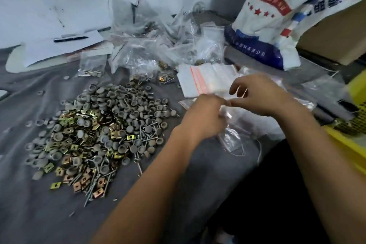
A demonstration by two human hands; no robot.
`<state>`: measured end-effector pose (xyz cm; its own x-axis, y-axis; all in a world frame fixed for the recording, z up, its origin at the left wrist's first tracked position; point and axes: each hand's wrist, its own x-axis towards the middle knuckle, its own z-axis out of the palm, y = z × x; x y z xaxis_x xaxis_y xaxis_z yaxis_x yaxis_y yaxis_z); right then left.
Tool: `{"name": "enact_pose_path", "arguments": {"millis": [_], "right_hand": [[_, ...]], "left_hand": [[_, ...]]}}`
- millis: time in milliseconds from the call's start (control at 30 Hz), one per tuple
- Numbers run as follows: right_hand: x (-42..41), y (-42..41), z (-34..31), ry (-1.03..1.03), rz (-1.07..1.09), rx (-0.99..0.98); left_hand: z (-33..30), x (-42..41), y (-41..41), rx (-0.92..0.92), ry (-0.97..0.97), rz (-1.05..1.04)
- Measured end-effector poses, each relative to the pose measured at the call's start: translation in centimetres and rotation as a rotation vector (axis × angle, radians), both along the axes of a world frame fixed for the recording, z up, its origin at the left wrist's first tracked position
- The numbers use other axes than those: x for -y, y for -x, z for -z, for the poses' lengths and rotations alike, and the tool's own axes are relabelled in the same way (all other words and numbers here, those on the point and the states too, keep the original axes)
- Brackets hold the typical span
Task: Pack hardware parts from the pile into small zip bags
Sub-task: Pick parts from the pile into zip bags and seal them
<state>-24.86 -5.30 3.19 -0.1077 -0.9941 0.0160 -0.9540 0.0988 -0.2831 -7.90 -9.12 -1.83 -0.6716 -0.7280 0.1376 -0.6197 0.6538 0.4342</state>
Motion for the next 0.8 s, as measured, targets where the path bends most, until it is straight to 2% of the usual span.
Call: {"name": "enact_pose_path", "arguments": {"millis": [67, 133, 200, 333, 500, 633, 800], "right_hand": [[-0.7, 0.2, 1.8, -0.068, -0.007, -0.045], [-1.0, -0.3, 3.3, -0.084, -0.041, 0.003], [-0.7, -0.6, 4.3, 0.003, -0.057, 0.099], [-0.1, -1.2, 5.3, 0.172, -0.065, 0.154], [0.0, -1.6, 4.6, 0.281, -0.142, 0.147], [0.3, -2.4, 1.8, 0.426, -0.108, 0.349], [1.2, -6.6, -1.4, 0.423, -0.189, 0.535]], "left_hand": [[0.7, -0.5, 0.0, 0.060, 0.028, 0.036], [1.2, -0.7, -0.5, 0.007, 0.033, 0.008], [1.5, -0.6, -1.2, -0.034, 0.051, -0.038], [0.9, 0.0, -2.5, -0.035, 0.045, -0.083], [0.6, 0.6, -3.6, -0.232, 0.022, -0.173], [-1.5, 0.2, -5.6, -0.487, -0.027, -0.098], [-4.4, -0.3, -10.8, -0.611, 0.134, -0.200]]}}
